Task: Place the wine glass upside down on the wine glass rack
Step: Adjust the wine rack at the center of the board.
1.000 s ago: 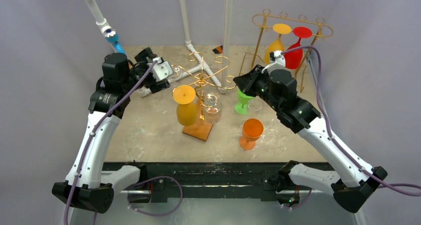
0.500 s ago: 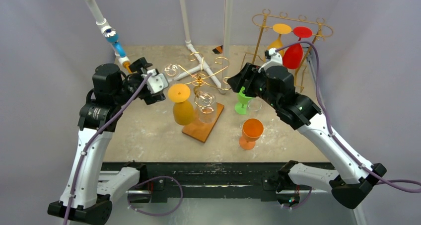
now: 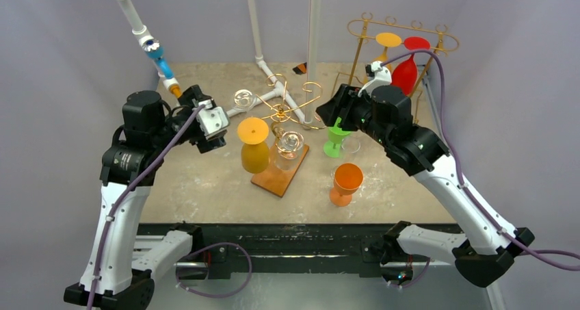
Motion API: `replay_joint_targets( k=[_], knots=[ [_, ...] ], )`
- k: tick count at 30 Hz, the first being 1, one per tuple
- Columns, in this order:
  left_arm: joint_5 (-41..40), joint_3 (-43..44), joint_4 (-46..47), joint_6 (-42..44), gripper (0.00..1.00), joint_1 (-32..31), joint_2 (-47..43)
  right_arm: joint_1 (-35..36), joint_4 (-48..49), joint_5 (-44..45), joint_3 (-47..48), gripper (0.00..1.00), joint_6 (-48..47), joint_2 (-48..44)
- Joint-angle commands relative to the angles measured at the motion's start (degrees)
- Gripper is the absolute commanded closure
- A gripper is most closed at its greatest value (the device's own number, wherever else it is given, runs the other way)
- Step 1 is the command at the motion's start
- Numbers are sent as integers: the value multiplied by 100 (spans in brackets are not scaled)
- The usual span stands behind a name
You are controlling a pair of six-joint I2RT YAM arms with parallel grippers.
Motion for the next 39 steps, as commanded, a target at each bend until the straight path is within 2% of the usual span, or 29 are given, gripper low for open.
replay_joint_targets(
  k=[1, 11, 18, 22, 26, 30, 39],
  knots=[
    [369, 325, -191, -319, 10, -23, -46, -250, -5, -218, 554, 33, -266, 227],
    [840, 524, -664, -772, 8, -22, -227, -673, 213, -921, 1431, 33, -486, 1294],
    [799, -49, -367, -871, 11, -22, -590, -819, 424, -1033, 1412, 40, -469, 1587],
    [949, -247, -152, -1081, 13, -22, -645, -949, 871, -1255, 1104, 51, -310, 1535],
    [1236, -368, 108, -1482, 13, -22, -661, -1021, 1281, -1407, 757, 73, -83, 1426],
    [1563, -500, 517, -2007, 8, -22, -726, -1027, 1390, -1397, 619, 86, 28, 1350],
    [1813, -1122, 1397, -2564, 1, -22, -1207, -1031, 1482, -1355, 367, 97, 117, 1219]
  ],
)
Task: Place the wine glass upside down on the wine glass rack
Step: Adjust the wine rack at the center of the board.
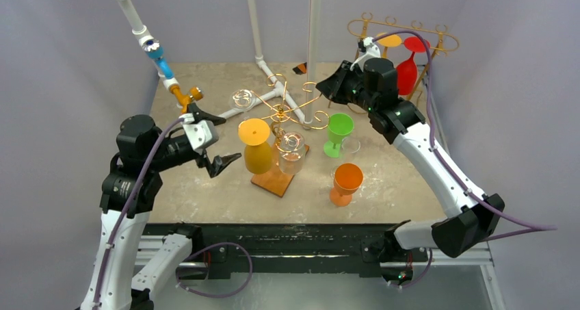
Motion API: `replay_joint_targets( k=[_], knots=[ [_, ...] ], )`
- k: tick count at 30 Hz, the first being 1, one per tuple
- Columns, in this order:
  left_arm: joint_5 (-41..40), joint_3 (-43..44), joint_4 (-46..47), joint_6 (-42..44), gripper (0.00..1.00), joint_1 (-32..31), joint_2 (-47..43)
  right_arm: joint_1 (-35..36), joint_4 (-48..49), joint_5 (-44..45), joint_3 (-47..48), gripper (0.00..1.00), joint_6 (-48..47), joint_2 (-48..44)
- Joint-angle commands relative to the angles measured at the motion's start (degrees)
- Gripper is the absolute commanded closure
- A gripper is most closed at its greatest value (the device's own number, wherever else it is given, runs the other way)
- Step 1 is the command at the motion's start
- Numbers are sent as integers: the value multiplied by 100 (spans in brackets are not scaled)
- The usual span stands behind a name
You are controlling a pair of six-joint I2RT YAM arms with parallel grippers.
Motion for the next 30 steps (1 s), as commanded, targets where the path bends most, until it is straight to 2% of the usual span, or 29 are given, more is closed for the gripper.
replay_joint_targets(
  k=[1, 10, 14, 22, 30],
  knots=[
    [272, -289, 848, -457, 0, -22, -282, 5, 298, -135, -108, 98, 76, -206],
    [241, -504, 1568, -522, 2, -22, -78, 5, 311, -100, -221, 100, 185, -297],
    [328, -437, 1287, -171, 5, -22, 80, 6, 261, 18, -259, 100, 187, -329],
    [156, -502, 1790, -295, 7, -22, 125, 14, 259, 46, -352, 100, 187, -376],
    [76, -465, 1712, 33, 9, -27, 294, 22, 296, -10, -604, 100, 250, -589]
  ],
)
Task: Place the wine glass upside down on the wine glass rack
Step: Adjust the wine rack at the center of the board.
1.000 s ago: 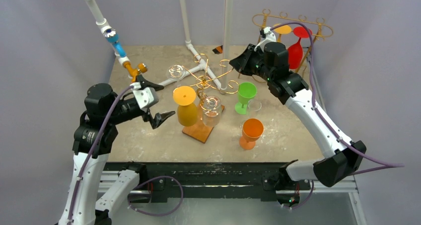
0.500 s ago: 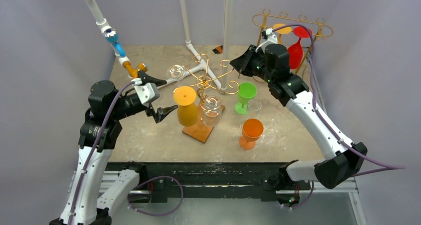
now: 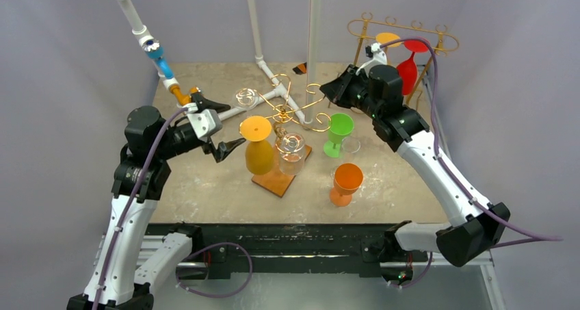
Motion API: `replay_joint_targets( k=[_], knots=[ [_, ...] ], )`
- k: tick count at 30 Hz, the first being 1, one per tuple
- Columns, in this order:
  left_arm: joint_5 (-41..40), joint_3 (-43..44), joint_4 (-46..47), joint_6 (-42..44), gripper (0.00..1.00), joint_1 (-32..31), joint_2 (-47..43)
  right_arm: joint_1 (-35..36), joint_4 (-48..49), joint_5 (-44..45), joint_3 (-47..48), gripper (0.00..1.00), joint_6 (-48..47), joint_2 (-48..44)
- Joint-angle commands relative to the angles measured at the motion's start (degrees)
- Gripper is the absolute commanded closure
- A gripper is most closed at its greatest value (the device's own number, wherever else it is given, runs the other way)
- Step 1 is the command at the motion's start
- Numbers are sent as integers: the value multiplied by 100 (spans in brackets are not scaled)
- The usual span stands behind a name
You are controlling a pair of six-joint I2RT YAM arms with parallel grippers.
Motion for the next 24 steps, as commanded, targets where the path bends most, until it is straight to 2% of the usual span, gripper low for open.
replay_joint_targets(
  k=[1, 12, 24],
  knots=[
    [16, 24, 68, 431, 9, -27, 63, 31, 8, -111, -165, 100, 27, -265],
    [-408, 20, 348, 453, 10, -22, 179, 101, -19, -99, -308, 100, 124, -428],
    [-604, 57, 573, 492, 11, -24, 423, 552, -88, 339, -541, 100, 253, -620]
  ],
)
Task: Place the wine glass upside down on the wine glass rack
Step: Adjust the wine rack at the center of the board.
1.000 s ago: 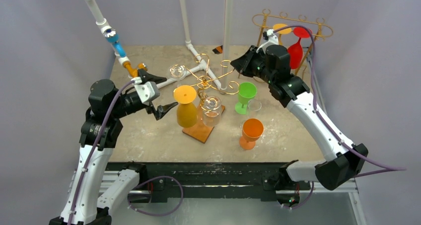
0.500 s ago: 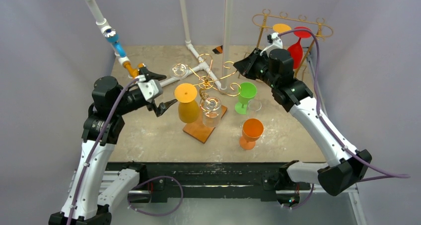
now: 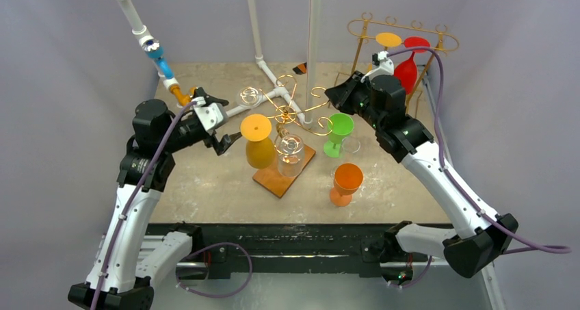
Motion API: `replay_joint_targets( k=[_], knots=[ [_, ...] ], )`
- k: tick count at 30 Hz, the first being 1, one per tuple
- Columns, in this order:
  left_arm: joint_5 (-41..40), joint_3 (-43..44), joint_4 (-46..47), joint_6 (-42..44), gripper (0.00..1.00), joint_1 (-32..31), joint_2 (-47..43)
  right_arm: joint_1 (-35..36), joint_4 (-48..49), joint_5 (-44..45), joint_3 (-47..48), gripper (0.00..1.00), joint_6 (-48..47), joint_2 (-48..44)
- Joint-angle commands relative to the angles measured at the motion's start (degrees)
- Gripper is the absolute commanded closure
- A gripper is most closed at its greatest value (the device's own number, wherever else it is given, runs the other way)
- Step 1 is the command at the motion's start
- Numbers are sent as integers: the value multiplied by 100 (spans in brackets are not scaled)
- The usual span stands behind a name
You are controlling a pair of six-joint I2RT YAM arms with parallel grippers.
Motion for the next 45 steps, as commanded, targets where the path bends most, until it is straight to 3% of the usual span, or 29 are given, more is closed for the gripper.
replay_joint_targets(
  k=[1, 20, 37, 45],
  knots=[
    [-128, 93, 619, 28, 11, -26, 98, 359, -164, -266, -107, 100, 72, -119],
    [-239, 463, 1079, -267, 11, -29, 568, 715, -179, 158, -304, 100, 202, -213],
    [-767, 457, 76, 215, 8, -22, 164, 698, -719, 772, -14, 98, 80, -107],
    [-1332, 463, -779, 347, 3, -22, -169, 558, -853, 818, 222, 86, -93, 104]
  ],
)
